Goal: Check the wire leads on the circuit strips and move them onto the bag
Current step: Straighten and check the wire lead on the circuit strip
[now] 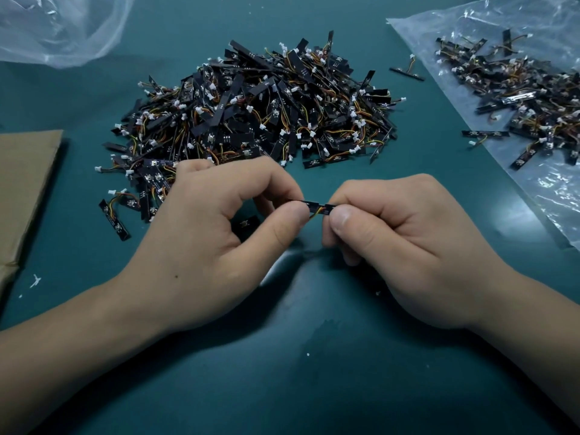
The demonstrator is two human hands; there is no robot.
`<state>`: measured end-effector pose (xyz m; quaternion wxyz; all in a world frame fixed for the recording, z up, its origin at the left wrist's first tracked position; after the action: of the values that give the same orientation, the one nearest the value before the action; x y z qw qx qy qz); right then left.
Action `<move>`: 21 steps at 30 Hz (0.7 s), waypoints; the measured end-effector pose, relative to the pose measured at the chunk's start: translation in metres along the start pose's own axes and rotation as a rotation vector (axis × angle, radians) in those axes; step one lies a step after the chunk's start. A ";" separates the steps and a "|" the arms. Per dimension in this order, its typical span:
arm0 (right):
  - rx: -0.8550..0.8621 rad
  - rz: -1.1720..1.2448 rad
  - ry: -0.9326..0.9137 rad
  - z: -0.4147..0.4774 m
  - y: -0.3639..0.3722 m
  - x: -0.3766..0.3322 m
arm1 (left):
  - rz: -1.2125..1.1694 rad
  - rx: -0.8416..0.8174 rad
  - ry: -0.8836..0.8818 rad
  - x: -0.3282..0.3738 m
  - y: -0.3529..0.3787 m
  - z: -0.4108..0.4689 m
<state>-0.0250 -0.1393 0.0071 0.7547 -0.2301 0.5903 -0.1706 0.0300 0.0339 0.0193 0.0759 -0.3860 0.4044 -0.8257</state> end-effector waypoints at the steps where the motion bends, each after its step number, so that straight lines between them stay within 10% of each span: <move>1: 0.002 0.008 0.003 0.000 0.000 0.000 | -0.006 -0.013 0.001 0.000 0.000 0.000; 21: -0.046 -0.046 -0.037 0.001 0.001 0.000 | -0.039 -0.074 0.024 0.004 0.001 -0.001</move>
<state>-0.0245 -0.1379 0.0069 0.7559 -0.2638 0.5745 -0.1699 0.0263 0.0314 0.0205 0.0403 -0.3863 0.4279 -0.8161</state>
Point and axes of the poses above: each hand's wrist, its own z-axis towards the middle knuckle, its own y-axis out of the palm, x = y × z, the point moved 3 cm from there along z, towards the middle knuckle, and after that the axes turned 3 degrees about z, right-handed, at the moved point
